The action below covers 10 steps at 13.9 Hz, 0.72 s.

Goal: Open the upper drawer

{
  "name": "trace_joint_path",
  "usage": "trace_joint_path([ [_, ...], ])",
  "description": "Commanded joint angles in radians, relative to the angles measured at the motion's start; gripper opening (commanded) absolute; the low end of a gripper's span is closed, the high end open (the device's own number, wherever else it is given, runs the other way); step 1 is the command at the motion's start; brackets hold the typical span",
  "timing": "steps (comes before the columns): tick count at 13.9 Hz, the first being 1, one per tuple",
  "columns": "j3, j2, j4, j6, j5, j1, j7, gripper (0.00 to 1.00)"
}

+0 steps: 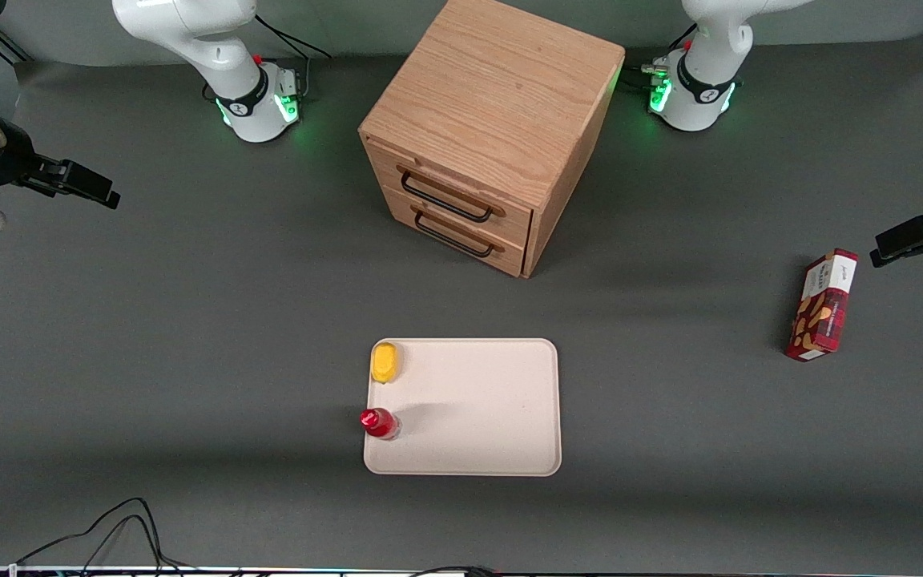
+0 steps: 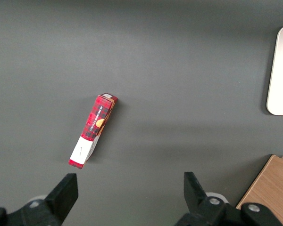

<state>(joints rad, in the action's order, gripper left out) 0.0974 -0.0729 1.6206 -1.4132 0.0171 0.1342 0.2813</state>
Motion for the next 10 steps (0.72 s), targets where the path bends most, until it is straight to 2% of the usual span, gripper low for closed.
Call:
trace_joint_path([
  [1,0.001,0.013,-0.025,0.020,-0.013,-0.002,-0.001,1.00],
  [10,-0.001,0.013,-0.031,0.020,-0.014,-0.002,-0.007,1.00],
])
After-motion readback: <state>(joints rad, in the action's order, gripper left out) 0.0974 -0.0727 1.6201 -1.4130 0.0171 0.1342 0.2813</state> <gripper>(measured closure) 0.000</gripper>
